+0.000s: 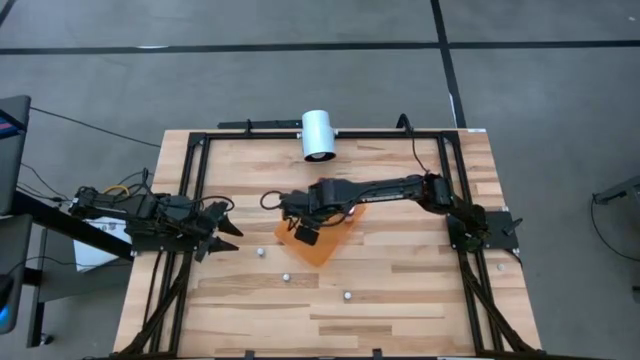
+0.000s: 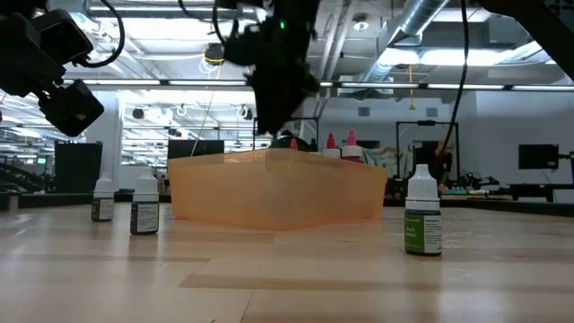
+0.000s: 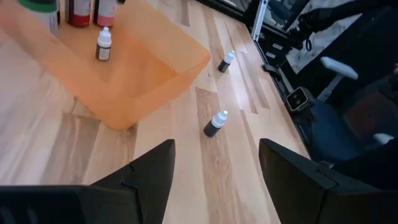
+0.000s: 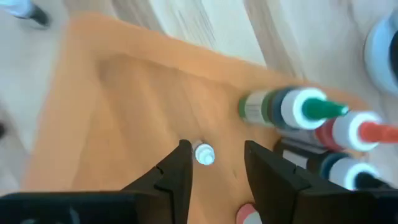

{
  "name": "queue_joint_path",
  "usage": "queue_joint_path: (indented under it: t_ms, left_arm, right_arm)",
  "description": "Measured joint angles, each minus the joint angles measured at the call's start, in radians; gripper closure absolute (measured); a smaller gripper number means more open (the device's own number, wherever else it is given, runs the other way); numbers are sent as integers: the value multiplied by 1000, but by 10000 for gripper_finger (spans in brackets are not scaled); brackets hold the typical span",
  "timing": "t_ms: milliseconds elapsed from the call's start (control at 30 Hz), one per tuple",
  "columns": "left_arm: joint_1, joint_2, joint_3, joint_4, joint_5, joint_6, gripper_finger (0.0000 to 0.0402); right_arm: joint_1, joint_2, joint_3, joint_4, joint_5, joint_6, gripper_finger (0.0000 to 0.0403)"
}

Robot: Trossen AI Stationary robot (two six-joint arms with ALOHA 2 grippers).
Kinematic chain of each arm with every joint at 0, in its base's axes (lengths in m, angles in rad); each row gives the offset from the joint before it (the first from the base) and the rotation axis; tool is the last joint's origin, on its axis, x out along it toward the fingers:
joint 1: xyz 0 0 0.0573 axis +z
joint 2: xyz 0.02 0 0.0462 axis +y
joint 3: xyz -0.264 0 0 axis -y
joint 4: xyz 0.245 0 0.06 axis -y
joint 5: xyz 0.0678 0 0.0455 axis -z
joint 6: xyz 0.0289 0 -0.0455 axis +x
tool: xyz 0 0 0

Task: Pick & Place food coloring
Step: Put the small green food coloring bottle into the orange bin

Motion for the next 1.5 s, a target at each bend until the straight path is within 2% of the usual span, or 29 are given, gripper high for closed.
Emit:
queue_joint_path:
  t_ms: [133,200,300,367,700,1167,1400,1500]
  left_arm:
    - [0,0,0,0,0,-65,178]
    - [0,0,0,0,0,-105,178]
    - [0,0,0,0,-13,-167,178]
    - [0,0,0,0,-23,-194,178]
    - [0,0,0,-1,-102,-140,178]
    - [0,0,0,-1,-102,-141,178]
    - [0,3,0,-1,-103,-141,178]
    - [0,3,0,-2,-103,-141,178]
  right_arm:
    - [14,1,94,-64,10,-45,267]
    - [24,1,130,-119,50,-56,266]
    - [35,1,143,-160,115,-61,269]
    - [37,1,143,-166,120,-74,274]
    - [49,-6,142,-68,94,-187,303]
    - [48,-11,142,-17,128,-220,327]
    - [-7,-105,143,-44,147,-284,328]
    - [-25,-139,142,-60,119,-320,328]
